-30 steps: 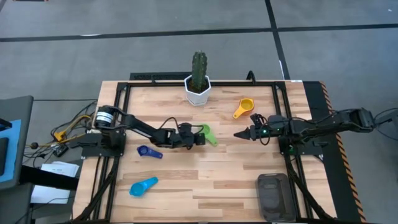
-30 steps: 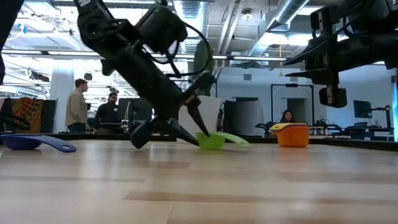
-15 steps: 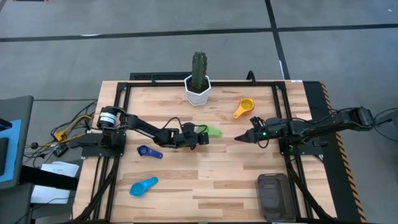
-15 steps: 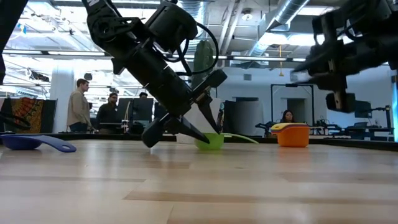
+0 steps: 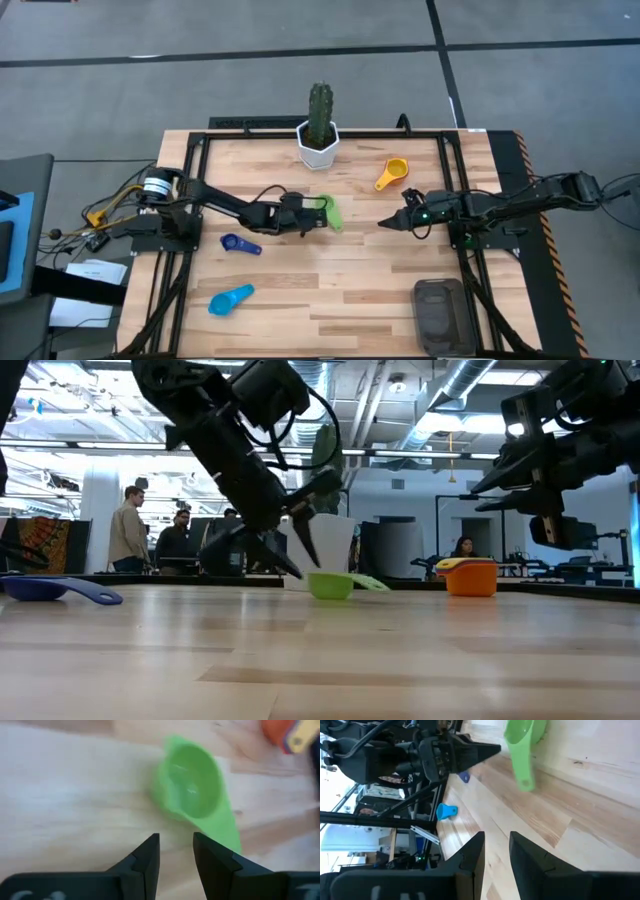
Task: Nest measuring cups in basket
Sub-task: Stack the green measuring cup on top of the yellow measuring cup
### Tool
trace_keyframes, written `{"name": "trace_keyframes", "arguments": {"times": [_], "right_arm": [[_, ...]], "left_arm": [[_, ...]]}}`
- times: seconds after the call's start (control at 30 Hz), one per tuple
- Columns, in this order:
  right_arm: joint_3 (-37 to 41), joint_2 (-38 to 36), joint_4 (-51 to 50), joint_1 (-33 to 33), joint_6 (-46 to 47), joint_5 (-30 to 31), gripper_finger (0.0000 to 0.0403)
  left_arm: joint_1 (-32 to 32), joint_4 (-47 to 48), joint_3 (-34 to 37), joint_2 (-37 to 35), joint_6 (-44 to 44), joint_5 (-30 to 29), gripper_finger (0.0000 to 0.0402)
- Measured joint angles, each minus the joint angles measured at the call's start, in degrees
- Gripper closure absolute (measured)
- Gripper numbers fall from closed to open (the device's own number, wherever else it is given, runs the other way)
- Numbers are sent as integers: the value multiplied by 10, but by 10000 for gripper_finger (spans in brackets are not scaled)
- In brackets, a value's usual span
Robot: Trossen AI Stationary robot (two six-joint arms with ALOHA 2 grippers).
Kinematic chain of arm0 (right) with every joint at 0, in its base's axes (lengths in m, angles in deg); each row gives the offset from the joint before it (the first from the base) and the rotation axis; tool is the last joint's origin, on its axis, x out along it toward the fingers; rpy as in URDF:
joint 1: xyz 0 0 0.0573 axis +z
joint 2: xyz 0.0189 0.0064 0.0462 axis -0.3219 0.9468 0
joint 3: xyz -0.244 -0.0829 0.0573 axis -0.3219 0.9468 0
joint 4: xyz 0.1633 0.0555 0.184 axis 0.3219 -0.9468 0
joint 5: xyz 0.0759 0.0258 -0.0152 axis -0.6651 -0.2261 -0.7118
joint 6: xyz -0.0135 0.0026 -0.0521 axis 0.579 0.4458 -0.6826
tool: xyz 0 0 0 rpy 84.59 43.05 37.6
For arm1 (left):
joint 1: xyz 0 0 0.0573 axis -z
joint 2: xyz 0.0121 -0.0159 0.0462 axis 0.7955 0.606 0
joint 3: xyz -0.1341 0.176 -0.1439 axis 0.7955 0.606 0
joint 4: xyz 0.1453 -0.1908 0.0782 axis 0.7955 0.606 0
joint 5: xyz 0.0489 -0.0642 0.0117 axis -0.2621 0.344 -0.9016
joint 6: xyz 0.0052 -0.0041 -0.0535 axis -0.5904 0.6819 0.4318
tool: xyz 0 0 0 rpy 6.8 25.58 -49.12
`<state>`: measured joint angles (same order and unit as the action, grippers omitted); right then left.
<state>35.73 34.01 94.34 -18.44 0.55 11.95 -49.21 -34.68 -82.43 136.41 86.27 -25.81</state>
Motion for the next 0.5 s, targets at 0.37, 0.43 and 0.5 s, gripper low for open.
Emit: {"name": "trace_keyframes", "arguments": {"times": [0.37, 0.43, 0.5], "right_arm": [[0, 0, -3, -1, -6, 3, 290], [0, 0, -3, -1, -7, 3, 290], [0, 0, -3, -1, -8, 3, 290]], "left_arm": [[-27, 12, 1, -30, -99, 73, 295], [-30, 14, 7, -30, -100, 73, 295], [-35, 16, 14, -30, -103, 75, 295]]}}
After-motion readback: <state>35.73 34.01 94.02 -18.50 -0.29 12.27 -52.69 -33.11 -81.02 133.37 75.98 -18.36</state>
